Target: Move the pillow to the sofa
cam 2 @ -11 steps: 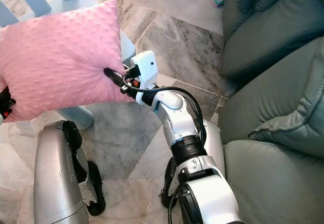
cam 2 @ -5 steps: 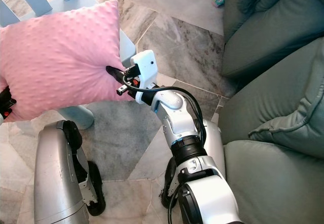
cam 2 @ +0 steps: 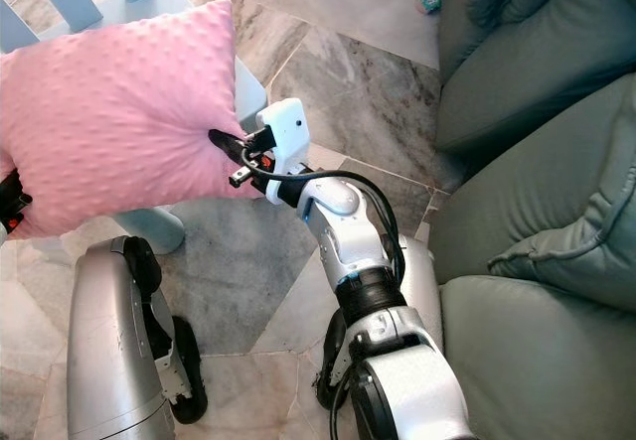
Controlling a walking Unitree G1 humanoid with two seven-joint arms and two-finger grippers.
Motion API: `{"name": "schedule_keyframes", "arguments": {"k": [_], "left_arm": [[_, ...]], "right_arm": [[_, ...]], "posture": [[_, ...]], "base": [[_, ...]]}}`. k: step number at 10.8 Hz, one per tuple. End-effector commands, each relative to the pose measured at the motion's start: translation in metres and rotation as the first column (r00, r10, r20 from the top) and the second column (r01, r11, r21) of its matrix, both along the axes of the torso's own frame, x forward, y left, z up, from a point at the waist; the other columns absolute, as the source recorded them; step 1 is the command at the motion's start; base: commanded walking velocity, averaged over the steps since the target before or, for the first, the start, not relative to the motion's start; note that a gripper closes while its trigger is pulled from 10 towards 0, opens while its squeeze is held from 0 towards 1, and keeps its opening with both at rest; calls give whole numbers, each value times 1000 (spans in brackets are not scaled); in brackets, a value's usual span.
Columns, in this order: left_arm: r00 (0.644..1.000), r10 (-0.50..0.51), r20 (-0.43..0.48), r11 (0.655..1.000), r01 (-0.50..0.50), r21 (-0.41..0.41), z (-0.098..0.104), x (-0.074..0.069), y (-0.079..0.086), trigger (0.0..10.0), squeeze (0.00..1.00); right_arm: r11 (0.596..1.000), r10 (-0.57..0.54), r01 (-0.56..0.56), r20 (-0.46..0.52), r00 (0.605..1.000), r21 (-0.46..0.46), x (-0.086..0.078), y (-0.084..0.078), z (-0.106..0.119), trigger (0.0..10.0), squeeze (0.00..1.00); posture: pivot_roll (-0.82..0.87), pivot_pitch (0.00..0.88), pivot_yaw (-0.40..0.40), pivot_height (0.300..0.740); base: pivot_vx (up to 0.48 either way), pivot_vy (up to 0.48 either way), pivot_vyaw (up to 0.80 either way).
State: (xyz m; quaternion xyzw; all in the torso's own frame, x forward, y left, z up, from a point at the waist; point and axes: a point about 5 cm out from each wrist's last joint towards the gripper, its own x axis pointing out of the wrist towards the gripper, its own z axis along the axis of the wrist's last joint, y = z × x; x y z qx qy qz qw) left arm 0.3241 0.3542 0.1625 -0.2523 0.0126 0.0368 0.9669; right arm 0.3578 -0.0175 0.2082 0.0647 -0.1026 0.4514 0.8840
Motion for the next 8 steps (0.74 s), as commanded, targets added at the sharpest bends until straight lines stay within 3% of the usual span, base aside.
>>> {"name": "schedule_keyframes", "arguments": {"k": [1,4,6,8], "left_arm": [[999,1,35,995,-4,100,12,7,-7,0,0],[989,-39,142,978,9,209,34,24,-37,0,0],[962,-107,251,945,20,327,48,33,-82,0,0],[938,-222,265,928,120,352,42,34,-141,0,0]], "right_arm": [[999,-33,33,10,999,33,-2,-6,1,0,0],[991,-136,135,79,987,21,-4,-27,7,0,0],[953,-301,300,94,949,27,-10,-49,5,0,0],[910,-415,411,91,905,53,-23,-60,1,0,0]], "posture": [[46,495,-62,413],[24,458,-58,413],[3,416,-52,413],[-8,348,-26,413]], "base": [[0,0,0],[0,0,0],[0,0,0],[0,0,0]]}}
